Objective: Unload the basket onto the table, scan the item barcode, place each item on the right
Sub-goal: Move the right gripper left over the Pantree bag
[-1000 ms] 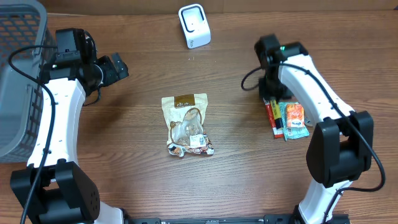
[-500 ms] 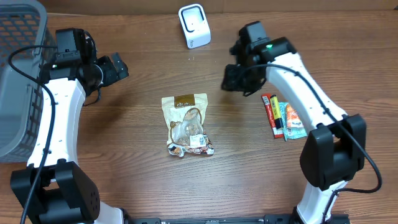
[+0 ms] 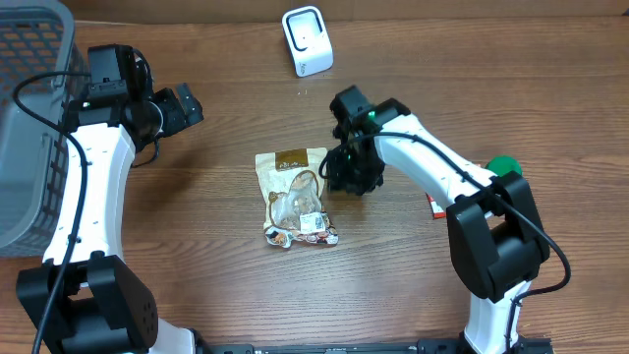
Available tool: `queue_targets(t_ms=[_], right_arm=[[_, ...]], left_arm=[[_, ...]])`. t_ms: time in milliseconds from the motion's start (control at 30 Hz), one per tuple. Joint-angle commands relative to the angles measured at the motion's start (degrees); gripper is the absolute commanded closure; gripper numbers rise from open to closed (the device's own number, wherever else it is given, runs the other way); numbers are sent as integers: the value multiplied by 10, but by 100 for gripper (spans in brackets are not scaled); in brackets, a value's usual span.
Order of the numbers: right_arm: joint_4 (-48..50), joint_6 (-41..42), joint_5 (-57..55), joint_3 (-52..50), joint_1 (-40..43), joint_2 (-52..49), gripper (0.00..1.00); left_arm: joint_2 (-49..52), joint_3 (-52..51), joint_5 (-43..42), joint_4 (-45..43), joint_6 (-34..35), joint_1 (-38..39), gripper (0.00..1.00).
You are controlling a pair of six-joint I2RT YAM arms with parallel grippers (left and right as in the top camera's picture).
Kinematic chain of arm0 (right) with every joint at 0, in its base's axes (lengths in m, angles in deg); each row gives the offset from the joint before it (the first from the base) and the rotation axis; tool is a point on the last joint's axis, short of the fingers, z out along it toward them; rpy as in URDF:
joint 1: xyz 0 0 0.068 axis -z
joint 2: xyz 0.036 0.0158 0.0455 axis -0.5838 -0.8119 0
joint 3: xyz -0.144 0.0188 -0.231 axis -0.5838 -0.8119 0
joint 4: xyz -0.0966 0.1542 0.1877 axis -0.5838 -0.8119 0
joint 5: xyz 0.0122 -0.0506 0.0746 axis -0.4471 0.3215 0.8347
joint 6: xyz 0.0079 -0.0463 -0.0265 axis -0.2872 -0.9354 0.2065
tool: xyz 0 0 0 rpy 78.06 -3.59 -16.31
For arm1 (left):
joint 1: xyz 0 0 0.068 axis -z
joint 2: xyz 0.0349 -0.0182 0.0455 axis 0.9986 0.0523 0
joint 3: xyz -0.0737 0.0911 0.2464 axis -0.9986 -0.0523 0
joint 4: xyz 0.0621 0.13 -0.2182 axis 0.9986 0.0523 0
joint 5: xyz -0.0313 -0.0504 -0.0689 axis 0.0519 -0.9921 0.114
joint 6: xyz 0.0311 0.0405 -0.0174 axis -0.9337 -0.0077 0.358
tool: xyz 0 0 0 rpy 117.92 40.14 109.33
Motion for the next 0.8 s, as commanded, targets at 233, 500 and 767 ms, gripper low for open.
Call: queue_targets(t_ms=[233, 500, 767], right_arm=[[50, 141, 40, -65, -107, -2, 60], [125, 173, 87, -50, -195, -2, 59], [36, 83, 45, 81, -170, 3, 59]], left_arm=[[-7, -3, 4, -1, 2, 2, 0], [-7, -3, 4, -1, 2, 2, 0], [-7, -3, 4, -1, 2, 2, 0]])
